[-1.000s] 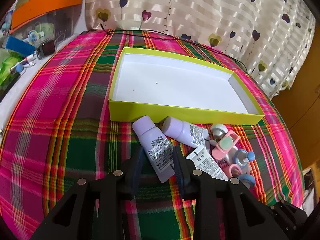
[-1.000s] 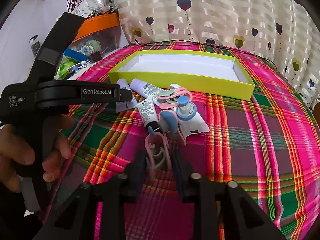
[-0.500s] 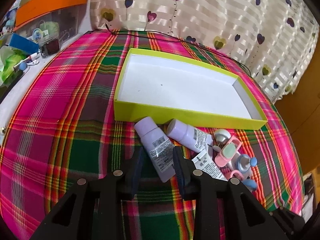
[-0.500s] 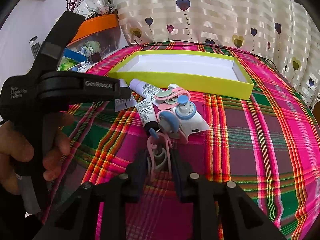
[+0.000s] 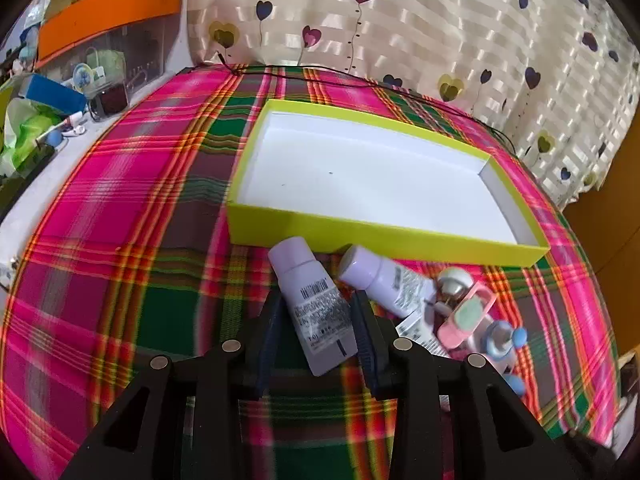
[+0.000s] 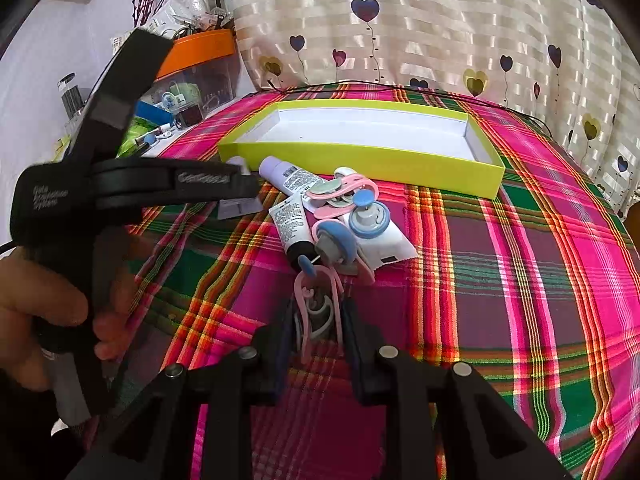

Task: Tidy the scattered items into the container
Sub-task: 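Close the right tool on the pink clip while the left tool grasps the lavender tube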

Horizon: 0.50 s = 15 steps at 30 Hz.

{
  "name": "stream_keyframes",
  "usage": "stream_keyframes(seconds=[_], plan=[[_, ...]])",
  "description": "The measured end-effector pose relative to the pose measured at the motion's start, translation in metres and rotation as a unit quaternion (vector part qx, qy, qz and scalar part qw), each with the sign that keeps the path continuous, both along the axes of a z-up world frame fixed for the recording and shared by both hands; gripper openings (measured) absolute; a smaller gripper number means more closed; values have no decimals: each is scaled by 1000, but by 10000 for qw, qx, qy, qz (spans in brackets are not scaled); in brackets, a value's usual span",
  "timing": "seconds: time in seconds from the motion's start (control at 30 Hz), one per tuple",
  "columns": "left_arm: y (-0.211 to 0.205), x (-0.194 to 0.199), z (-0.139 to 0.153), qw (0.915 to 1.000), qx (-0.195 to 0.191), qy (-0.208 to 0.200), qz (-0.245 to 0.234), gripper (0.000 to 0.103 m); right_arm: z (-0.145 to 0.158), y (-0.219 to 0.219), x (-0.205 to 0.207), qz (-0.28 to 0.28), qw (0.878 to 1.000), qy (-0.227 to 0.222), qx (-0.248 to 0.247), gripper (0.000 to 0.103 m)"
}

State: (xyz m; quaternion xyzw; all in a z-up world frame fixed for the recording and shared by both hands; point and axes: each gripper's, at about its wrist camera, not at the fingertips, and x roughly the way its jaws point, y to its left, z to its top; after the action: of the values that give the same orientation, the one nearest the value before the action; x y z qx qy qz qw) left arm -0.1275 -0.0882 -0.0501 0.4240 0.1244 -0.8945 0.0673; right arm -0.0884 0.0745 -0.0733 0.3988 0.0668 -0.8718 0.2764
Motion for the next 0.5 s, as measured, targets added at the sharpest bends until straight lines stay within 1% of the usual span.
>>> stream_keyframes(seconds=[0.1,0.17,0.27,0.4,0.5], plan=[[-6,7,0,10000,-6,13,-92,35,0,2,0,0,10000,1,-3,25],[-10,12,0,9998,14,16,-186,29,0,3,1,3,10000,3,-5,25],[-17,21,0,9994,50,53,-352,25,0,6,1,8,10000,6,-9,25],[-24,28,-1,9990,114,74,-435,24,0,7,2,-2,10000,7,-14,25],[-27,28,1,9990,247,73,-360,24,0,6,2,-11,10000,16,2,25]])
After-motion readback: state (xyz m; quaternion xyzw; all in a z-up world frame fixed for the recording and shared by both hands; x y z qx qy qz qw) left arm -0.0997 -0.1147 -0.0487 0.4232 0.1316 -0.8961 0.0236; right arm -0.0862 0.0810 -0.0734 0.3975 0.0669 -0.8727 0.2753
